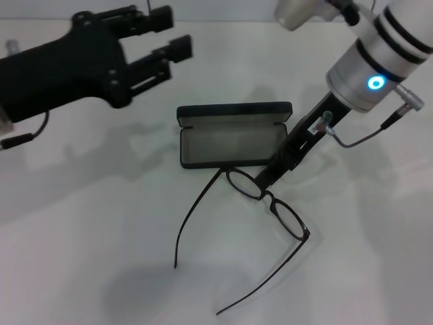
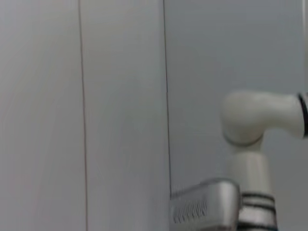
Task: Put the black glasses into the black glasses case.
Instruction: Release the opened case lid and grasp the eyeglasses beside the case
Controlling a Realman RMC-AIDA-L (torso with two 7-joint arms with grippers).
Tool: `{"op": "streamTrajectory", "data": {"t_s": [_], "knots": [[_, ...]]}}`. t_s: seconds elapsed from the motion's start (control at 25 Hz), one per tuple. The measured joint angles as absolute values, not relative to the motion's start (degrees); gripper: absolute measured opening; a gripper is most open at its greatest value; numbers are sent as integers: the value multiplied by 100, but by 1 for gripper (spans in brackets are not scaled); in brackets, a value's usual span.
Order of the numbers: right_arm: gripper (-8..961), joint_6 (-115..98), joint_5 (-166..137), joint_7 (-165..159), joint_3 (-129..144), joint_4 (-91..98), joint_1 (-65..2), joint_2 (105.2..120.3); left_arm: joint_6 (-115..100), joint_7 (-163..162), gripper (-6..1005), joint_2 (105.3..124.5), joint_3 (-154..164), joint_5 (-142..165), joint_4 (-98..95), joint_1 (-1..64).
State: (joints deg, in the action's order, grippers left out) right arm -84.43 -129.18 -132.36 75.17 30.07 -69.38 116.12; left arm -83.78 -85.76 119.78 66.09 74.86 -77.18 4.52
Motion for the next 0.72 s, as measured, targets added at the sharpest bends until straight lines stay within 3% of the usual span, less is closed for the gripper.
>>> {"op": "streamTrajectory", "data": {"t_s": [0.72], "knots": [[459, -7983, -12375, -13498, 8559, 2603, -6924, 11619, -9383, -7927, 445, 11956, 6003, 6967, -5964, 806]]}}
